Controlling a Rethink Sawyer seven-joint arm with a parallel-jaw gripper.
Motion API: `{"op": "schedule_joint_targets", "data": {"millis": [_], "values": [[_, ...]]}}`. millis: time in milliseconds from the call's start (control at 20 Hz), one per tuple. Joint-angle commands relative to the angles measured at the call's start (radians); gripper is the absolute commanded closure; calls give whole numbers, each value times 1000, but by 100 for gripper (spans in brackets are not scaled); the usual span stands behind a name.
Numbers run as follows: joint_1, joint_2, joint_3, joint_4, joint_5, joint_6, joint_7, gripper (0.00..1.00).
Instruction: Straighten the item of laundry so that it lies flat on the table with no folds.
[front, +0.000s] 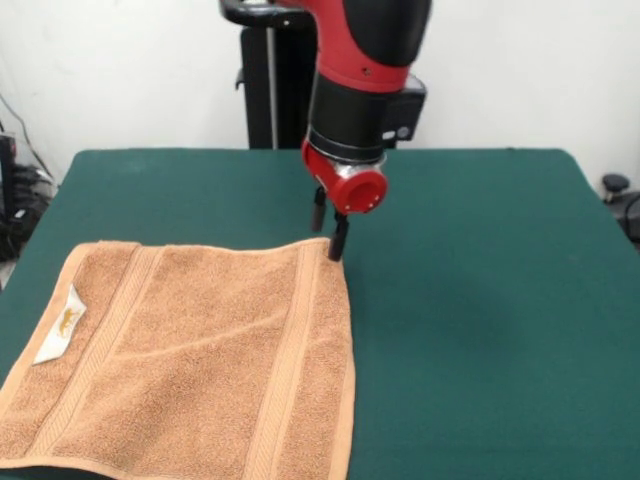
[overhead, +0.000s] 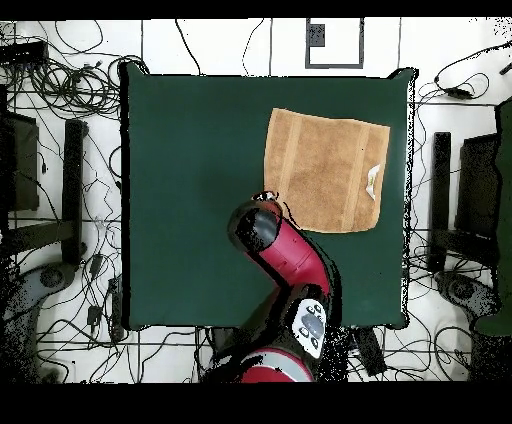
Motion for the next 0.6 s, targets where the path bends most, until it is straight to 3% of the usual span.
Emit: {"op": "schedule_joint_targets", "data": {"millis": [50,600], "values": [[16,87,54,-23,52,88,273,0],[-99,61,134,32,-4,4,168,0]]}}
